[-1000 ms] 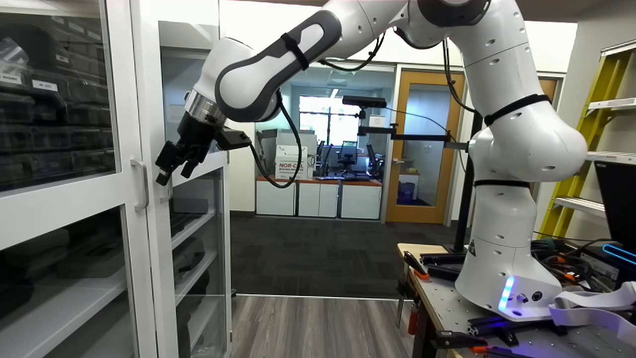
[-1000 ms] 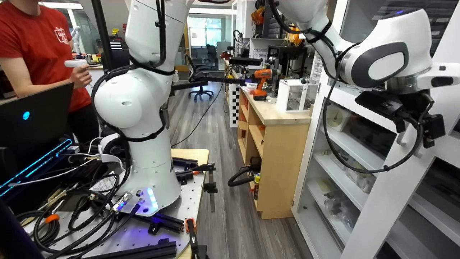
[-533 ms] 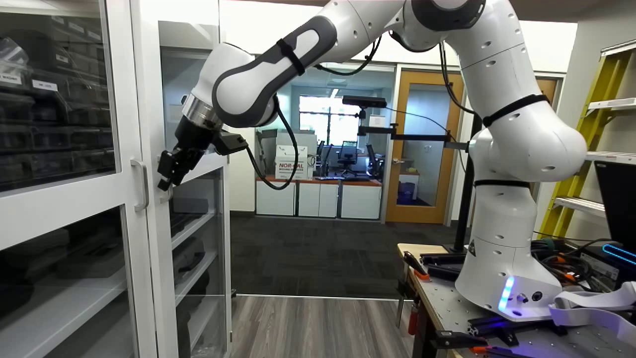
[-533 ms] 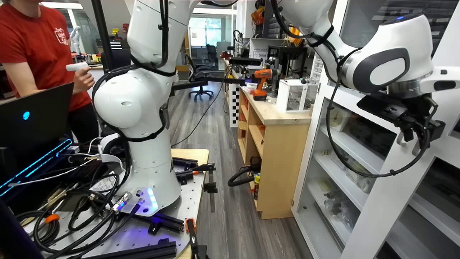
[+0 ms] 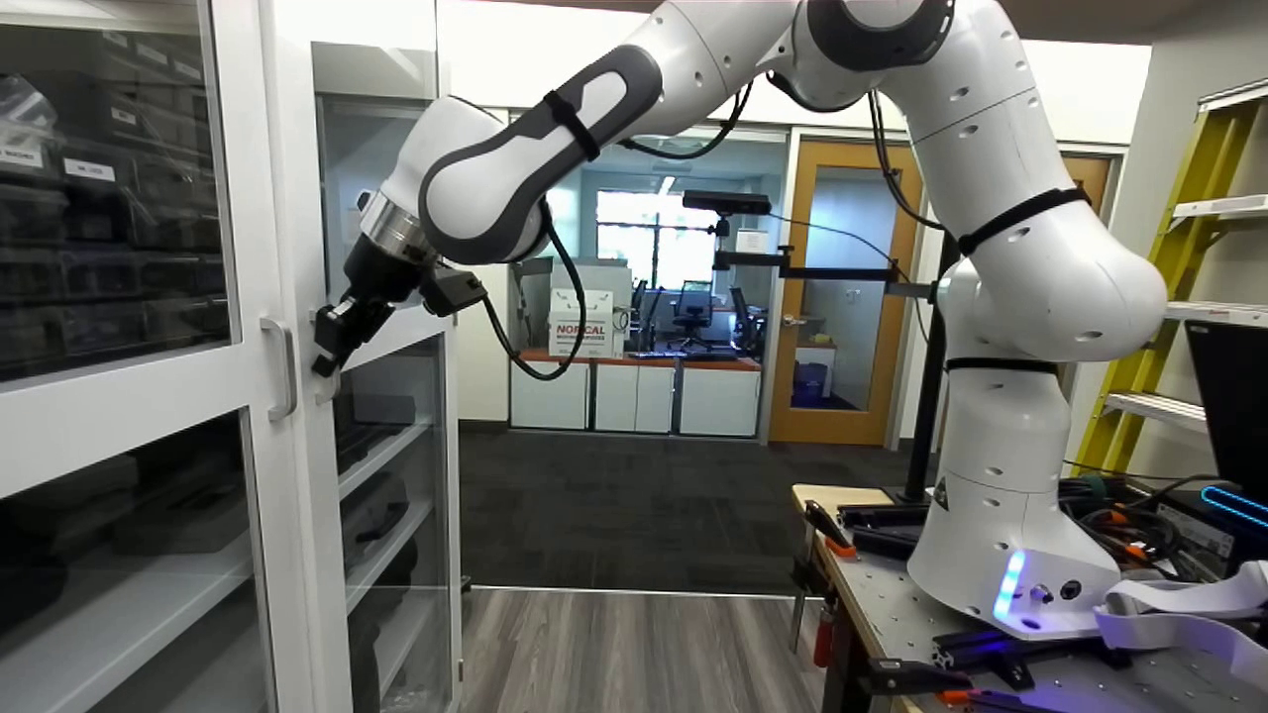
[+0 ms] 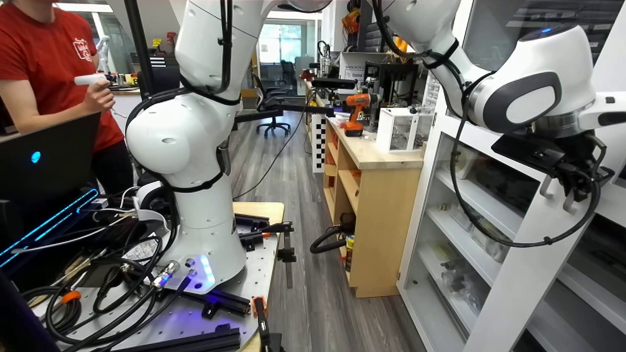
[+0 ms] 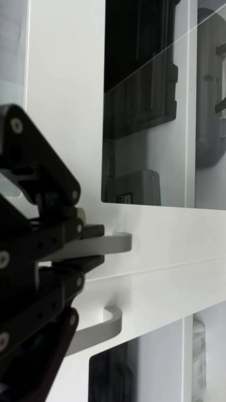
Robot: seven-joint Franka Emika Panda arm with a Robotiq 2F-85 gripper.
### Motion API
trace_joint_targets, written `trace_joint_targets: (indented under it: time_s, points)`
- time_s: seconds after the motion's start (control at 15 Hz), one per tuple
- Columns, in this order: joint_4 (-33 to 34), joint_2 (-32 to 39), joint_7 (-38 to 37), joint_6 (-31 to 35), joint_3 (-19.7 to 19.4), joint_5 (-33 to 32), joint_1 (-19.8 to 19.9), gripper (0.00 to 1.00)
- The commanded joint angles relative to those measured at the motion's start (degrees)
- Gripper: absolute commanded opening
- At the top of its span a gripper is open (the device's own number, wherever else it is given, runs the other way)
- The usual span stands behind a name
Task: Open the right-sided glass door
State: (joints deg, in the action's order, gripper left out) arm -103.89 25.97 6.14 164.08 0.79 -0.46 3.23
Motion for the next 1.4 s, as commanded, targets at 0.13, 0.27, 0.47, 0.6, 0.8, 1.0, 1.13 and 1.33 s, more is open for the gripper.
trace_joint_targets:
  time_s: [0.13, 0.27, 0.47, 0.6, 0.8, 1.0, 1.13, 1.33]
  points:
    - [-2.71, -3.28, 1.38, 0.37, 0.49, 0.11, 1.0, 0.05]
    - [-3.84, -4.17, 1.38, -0.04, 0.48, 0.23, 1.15, 0.05]
    - [-5.83, -5.8, 2.28, -0.36, 1.06, 0.83, 1.97, 0.05]
    - [-7.55, -7.35, 4.1, -0.33, 2.29, 1.89, 3.36, 0.05]
    - [-9.82, -9.37, 7.67, -0.64, 4.22, 4.3, 5.75, 0.05]
    - [-11.88, -11.17, 13.59, -1.65, 7.02, 8.42, 9.27, 0.05]
    - [-13.3, -12.49, 16.51, -2.22, 7.44, 10.23, 10.63, 0.05]
    - [-15.41, -14.57, 18.92, -3.09, 6.76, 11.55, 11.26, 0.05]
